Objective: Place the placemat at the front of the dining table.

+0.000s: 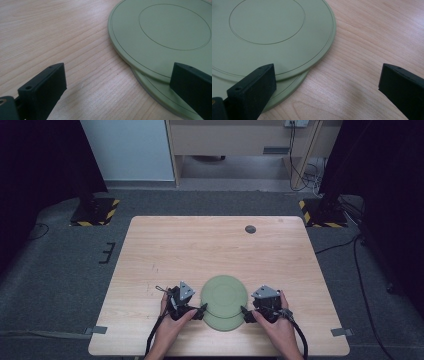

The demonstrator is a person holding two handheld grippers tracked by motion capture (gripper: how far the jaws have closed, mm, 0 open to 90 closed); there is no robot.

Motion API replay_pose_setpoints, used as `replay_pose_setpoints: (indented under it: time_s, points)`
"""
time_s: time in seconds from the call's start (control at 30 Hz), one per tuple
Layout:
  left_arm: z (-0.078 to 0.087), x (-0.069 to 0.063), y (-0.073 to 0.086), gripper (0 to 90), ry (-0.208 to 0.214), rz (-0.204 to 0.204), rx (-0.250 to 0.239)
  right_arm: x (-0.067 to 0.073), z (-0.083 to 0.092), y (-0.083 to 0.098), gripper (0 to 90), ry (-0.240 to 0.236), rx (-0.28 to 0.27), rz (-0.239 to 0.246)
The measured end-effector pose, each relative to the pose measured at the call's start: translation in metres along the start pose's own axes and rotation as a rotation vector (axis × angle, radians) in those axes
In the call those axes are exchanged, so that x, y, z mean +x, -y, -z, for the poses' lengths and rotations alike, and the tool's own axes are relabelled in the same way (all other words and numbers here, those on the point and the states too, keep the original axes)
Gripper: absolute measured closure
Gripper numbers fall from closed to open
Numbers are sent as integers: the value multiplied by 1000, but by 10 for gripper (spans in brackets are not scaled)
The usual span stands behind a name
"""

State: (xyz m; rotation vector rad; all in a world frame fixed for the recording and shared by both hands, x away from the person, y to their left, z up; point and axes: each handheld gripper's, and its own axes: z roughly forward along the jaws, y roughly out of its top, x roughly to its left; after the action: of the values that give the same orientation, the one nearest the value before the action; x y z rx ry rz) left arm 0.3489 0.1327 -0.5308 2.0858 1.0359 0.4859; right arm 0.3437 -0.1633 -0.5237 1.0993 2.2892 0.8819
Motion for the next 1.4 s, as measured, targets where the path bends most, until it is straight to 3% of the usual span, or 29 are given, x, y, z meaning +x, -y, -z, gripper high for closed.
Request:
replay_pose_setpoints:
  time_s: [0.33, 0.5, 0.63, 0.87, 1.0, 1.17, 1.23, 1.4]
  points:
    - [0, 0, -1, 4, -2, -10, -2, -1, 0, 0, 42, -17, 2, -10]
    - [3, 0, -2, 16, 6, -19, -4, -7, 1, 0, 60, -41, 32, -31]
    - [5, 2, -2, 16, 6, -22, -5, -11, 5, -5, 55, -21, 48, 2]
    - [7, 5, -2, 19, 5, -21, -6, -18, 14, -23, 51, -29, 54, 43]
    - [7, 5, -2, 21, 8, -23, -6, -18, 12, -40, 60, -37, 86, 114]
    - [8, 5, -2, 21, 12, -19, -6, -17, 9, -52, 70, -43, 105, 143]
    - [9, 6, -2, 21, 12, -19, -8, -19, 8, -66, 86, -47, 129, 174]
    - [9, 7, -2, 21, 13, -14, -10, -21, 7, -84, 101, -51, 133, 200]
